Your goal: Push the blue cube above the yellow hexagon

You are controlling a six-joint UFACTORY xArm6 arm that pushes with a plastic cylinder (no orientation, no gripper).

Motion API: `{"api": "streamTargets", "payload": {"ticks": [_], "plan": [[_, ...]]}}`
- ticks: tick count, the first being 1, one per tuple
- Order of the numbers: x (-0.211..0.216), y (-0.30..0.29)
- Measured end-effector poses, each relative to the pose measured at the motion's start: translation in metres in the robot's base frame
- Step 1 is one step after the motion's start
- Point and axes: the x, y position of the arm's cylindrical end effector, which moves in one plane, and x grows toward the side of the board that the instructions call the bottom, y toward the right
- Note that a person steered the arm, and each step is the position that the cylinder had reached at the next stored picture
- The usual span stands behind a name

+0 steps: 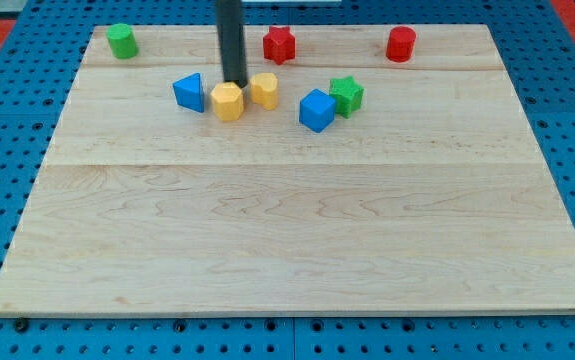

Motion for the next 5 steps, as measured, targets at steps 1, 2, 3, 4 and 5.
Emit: {"api": "streamTargets", "payload": {"ticks": [1,2,3,4,5], "plan": [[0.033,-0.012],[0.075,0.041],[0.121,0.117],[0.110,0.189],[0.044,0.181]]}}
